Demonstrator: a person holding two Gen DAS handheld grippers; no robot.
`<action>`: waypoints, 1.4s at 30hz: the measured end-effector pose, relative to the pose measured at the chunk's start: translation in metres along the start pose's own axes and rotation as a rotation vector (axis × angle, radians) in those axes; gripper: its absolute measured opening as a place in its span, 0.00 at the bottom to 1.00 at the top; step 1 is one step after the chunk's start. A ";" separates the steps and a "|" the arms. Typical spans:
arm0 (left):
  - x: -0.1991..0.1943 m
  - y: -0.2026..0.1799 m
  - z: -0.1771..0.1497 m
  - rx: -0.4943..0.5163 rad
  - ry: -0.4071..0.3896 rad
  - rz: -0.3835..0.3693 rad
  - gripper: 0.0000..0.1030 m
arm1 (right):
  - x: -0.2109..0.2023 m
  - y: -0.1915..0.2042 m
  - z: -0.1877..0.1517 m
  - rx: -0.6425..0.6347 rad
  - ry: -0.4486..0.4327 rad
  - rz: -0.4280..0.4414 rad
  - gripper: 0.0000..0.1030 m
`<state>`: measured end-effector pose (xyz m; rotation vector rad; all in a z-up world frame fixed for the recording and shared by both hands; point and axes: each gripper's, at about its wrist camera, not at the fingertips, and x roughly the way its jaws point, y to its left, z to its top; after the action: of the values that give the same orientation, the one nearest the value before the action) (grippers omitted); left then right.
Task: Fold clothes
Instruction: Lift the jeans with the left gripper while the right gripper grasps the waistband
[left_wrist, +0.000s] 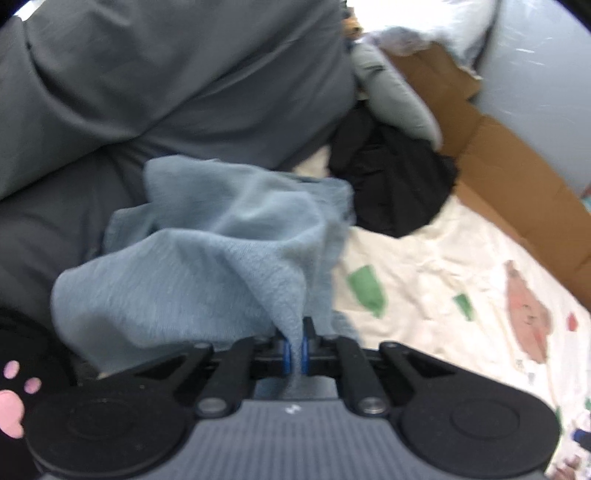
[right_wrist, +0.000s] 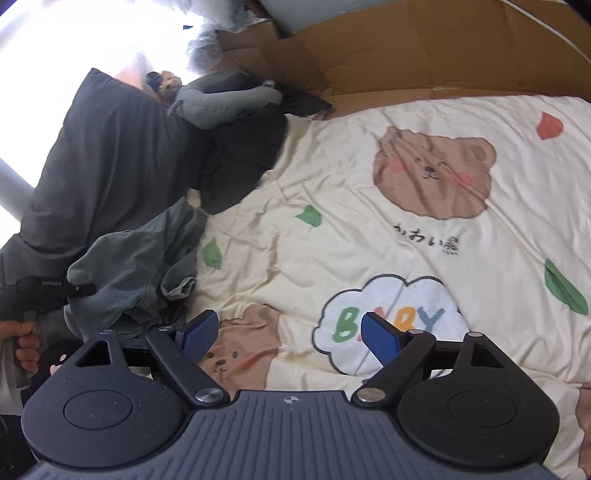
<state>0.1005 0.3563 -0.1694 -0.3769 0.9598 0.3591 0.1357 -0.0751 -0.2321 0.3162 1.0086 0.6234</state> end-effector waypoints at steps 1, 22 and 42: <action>-0.003 -0.007 0.001 0.008 -0.002 -0.022 0.05 | -0.001 0.002 0.000 -0.007 -0.001 0.010 0.84; -0.042 -0.163 0.005 0.192 0.005 -0.384 0.05 | -0.028 0.033 0.015 -0.071 -0.066 0.195 0.84; -0.042 -0.227 -0.020 0.244 0.053 -0.486 0.03 | 0.014 0.032 0.029 -0.026 -0.070 0.236 0.84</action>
<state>0.1678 0.1422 -0.1106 -0.3829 0.9175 -0.2096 0.1551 -0.0408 -0.2102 0.4353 0.9015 0.8329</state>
